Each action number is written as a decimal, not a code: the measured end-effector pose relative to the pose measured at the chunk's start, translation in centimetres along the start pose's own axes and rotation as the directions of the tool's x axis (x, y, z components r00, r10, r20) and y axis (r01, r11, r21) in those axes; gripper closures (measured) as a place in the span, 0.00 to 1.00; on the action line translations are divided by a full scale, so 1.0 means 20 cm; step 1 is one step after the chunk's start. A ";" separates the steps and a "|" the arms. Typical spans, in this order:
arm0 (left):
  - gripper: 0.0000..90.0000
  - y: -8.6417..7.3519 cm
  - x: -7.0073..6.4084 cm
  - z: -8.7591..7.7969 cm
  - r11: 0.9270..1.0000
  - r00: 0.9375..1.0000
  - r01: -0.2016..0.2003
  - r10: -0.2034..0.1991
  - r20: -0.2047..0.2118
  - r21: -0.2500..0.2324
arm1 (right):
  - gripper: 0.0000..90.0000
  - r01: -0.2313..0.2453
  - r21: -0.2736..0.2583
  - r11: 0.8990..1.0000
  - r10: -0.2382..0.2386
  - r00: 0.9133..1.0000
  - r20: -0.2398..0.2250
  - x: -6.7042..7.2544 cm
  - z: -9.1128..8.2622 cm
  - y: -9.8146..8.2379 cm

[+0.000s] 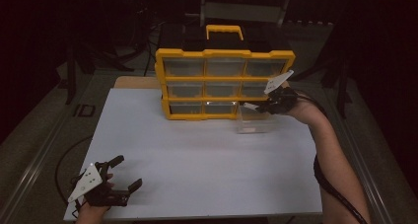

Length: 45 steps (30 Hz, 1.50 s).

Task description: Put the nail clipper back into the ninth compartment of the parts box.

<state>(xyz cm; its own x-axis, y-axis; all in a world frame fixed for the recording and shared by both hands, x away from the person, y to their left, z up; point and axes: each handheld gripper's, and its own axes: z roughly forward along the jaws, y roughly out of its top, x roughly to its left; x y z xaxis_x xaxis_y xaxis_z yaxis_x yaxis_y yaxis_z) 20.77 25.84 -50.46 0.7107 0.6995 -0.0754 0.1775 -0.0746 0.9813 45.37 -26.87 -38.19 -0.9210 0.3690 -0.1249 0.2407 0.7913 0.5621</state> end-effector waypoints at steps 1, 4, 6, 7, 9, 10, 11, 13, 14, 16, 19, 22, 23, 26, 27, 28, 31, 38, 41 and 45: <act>0.00 0.00 0.00 0.00 1.000 1.000 0.000 0.000 0.000 0.000 | 0.86 -0.001 0.004 1.000 0.001 1.000 -0.002 0.00 0.01 0.00; 0.00 0.00 0.00 0.00 1.000 1.000 0.000 0.000 0.000 0.000 | 0.86 0.003 0.011 1.000 -0.003 1.000 -0.004 -0.01 0.03 0.00; 0.00 0.00 0.00 0.00 1.000 1.000 0.000 0.000 0.000 0.000 | 0.86 0.001 0.012 1.000 -0.001 1.000 -0.007 -0.02 0.04 -0.01; 0.00 0.00 0.00 0.00 1.000 1.000 0.001 -0.001 -0.001 0.001 | 0.86 0.001 0.013 1.000 -0.001 1.000 -0.010 -0.02 0.05 -0.01; 0.00 0.00 0.00 0.00 1.000 1.000 0.002 -0.002 -0.001 0.001 | 0.86 0.008 0.021 1.000 -0.008 1.000 -0.014 -0.02 0.06 -0.01; 0.00 0.00 0.00 0.00 1.000 1.000 0.001 -0.001 -0.001 0.002 | 0.86 0.009 0.033 0.999 -0.009 1.000 -0.011 -0.03 0.06 -0.01; 0.00 0.00 0.00 0.00 1.000 1.000 0.002 -0.002 -0.001 0.003 | 0.86 0.007 0.037 0.999 -0.006 1.000 -0.013 -0.03 0.07 -0.01; 0.00 0.00 0.00 0.00 1.000 1.000 0.001 -0.001 0.000 0.003 | 0.85 0.014 0.050 0.999 -0.013 1.000 -0.026 -0.03 0.08 -0.02; 0.00 0.00 0.00 0.00 1.000 1.000 0.001 -0.001 0.001 0.002 | 0.82 0.009 0.055 0.998 -0.008 1.000 -0.020 -0.03 0.08 -0.02; 0.00 0.00 0.00 0.00 1.000 1.000 0.001 -0.001 0.002 0.002 | 0.70 -0.028 0.041 0.999 0.029 0.999 -0.028 -0.02 0.07 -0.01; 0.00 0.00 0.00 0.00 1.000 1.000 0.001 -0.001 0.002 0.005 | 0.47 -0.062 0.003 0.998 0.063 0.998 -0.024 -0.01 0.04 0.01; 0.00 0.00 0.00 0.00 1.000 1.000 0.000 0.000 0.003 0.006 | 0.35 -0.072 -0.010 0.997 0.071 0.997 -0.040 0.02 0.01 0.03; 0.00 0.00 0.00 0.00 1.000 1.000 0.000 0.000 0.003 0.006 | 0.31 -0.078 -0.007 0.997 0.078 0.996 -0.042 0.03 0.01 0.04; 0.00 0.00 0.00 0.00 1.000 1.000 0.000 0.000 0.003 0.007 | 0.22 -0.088 -0.009 0.996 0.088 0.995 -0.044 0.06 0.01 0.05; 0.00 0.00 0.00 0.00 1.000 1.000 0.000 0.000 0.002 0.007 | 0.19 -0.092 -0.013 0.996 0.092 0.995 -0.044 0.06 0.01 0.06; 0.00 0.00 0.00 0.00 1.000 1.000 0.000 0.000 0.002 0.007 | 0.17 -0.095 -0.017 0.995 0.094 0.995 -0.044 0.07 0.01 0.06; 0.00 0.00 0.00 0.00 1.000 1.000 -0.001 0.001 0.001 0.007 | 0.14 -0.113 -0.025 0.993 0.112 0.993 -0.040 0.09 0.01 0.08; 0.00 0.00 0.00 0.00 1.000 1.000 0.001 -0.001 -0.001 0.004 | 0.09 -0.181 -0.098 0.978 0.181 0.983 -0.018 0.11 -0.02 0.09; 0.00 0.00 0.00 0.00 1.000 1.000 0.000 0.000 0.000 0.004 | 0.09 -0.198 -0.112 0.974 0.199 0.980 -0.001 0.12 -0.03 0.08; 0.00 0.00 0.00 0.00 1.000 1.000 0.001 -0.001 -0.002 0.004 | 0.09 -0.229 -0.140 0.963 0.236 0.971 0.036 0.14 -0.04 0.06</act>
<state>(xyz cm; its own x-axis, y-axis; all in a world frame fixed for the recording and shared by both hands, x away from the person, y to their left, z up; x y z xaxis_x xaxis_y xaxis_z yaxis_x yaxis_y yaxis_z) 20.75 25.89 -50.48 0.7093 0.7008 -0.0756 0.1806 -0.0770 0.9805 42.78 -25.17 -37.20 -0.8263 0.5629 -0.0181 0.4001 0.6093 0.6845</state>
